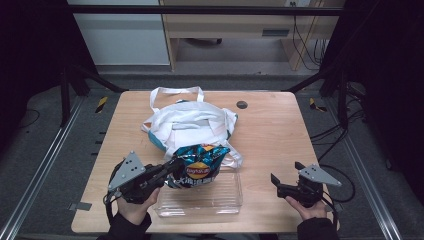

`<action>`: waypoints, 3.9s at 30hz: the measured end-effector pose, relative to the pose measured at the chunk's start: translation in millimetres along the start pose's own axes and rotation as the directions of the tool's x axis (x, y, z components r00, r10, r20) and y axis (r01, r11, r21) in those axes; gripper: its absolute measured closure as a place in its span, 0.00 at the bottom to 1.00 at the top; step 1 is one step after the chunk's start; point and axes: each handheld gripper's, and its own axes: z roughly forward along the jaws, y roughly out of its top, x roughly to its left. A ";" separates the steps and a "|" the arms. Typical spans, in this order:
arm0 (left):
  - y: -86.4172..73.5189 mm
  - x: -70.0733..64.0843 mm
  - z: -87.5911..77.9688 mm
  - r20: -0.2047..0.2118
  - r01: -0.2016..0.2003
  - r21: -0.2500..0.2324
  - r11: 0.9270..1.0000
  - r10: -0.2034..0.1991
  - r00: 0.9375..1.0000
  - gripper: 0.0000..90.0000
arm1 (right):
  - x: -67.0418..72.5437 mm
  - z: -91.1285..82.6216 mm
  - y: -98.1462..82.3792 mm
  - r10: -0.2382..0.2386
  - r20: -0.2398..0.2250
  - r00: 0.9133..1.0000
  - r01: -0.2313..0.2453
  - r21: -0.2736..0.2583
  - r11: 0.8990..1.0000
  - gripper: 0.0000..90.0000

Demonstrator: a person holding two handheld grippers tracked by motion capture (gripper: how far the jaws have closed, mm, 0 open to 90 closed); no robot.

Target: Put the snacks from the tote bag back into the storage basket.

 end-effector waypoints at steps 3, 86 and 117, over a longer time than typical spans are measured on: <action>-4.7 0.9 5.2 -0.005 -0.005 0.019 1.000 0.005 1.000 1.00 | 0.1 0.2 -0.1 0.001 0.000 1.000 -0.001 0.003 1.000 0.07; -14.4 49.2 60.4 -0.268 0.048 0.052 0.997 -0.032 0.963 0.58 | 1.5 5.5 -0.9 -0.012 -0.005 1.000 0.012 0.021 1.000 0.07; -16.3 39.3 25.6 -0.236 0.015 0.062 0.998 0.000 0.972 0.55 | 1.0 2.9 -0.6 -0.008 -0.005 1.000 0.008 0.011 1.000 0.07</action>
